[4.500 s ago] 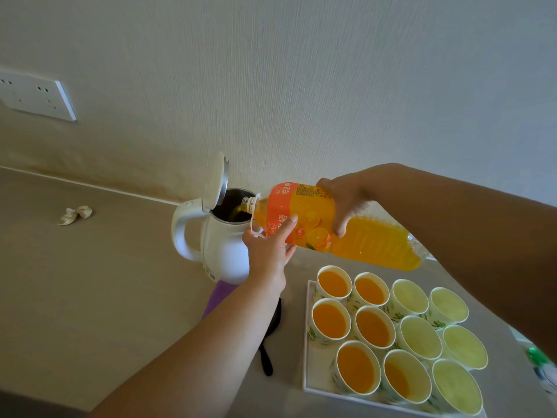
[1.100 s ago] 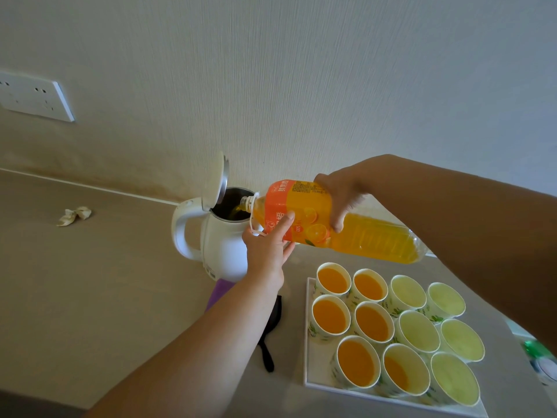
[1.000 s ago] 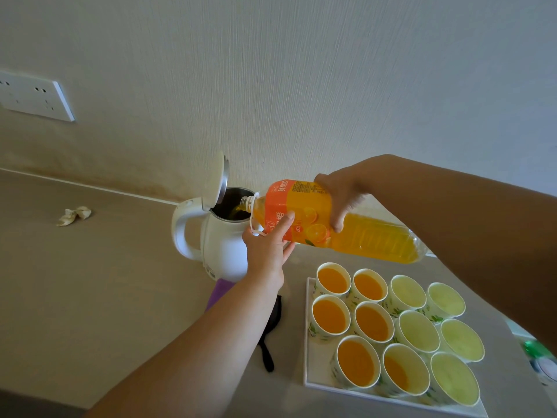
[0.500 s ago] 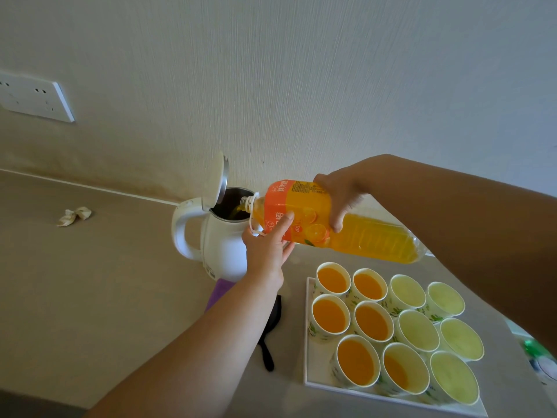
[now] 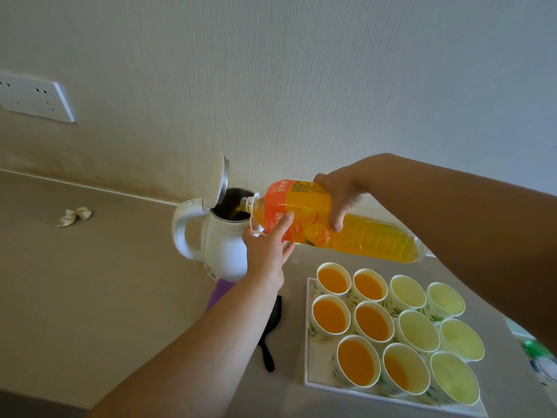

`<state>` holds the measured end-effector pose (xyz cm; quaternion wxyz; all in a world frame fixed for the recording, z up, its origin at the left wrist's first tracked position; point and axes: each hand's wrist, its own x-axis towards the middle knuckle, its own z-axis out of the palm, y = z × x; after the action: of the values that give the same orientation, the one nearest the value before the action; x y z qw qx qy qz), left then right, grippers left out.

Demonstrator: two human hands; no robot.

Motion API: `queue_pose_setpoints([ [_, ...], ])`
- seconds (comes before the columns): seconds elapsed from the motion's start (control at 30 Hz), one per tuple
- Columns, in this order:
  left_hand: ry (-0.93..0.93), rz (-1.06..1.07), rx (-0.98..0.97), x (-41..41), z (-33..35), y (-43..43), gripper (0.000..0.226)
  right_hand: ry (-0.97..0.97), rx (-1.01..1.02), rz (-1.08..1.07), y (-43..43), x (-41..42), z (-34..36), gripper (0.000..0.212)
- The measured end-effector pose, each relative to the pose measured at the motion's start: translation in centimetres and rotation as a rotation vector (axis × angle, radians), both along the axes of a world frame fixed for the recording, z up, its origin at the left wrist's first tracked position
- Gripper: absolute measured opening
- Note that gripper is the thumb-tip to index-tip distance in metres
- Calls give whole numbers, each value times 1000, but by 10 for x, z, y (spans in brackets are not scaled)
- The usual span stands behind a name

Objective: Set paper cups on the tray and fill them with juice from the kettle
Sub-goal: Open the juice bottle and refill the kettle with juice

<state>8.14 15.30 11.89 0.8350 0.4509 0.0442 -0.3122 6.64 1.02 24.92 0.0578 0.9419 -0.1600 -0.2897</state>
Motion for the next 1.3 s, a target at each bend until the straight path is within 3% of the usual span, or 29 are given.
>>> queue_pose_setpoints([
  [0.87, 17, 2, 2, 0, 2, 2, 75, 7, -33, 7, 1, 0, 0, 105],
  [1.3, -42, -7, 27, -1, 1, 3, 76, -93, 82, -3, -9, -11, -11, 101],
])
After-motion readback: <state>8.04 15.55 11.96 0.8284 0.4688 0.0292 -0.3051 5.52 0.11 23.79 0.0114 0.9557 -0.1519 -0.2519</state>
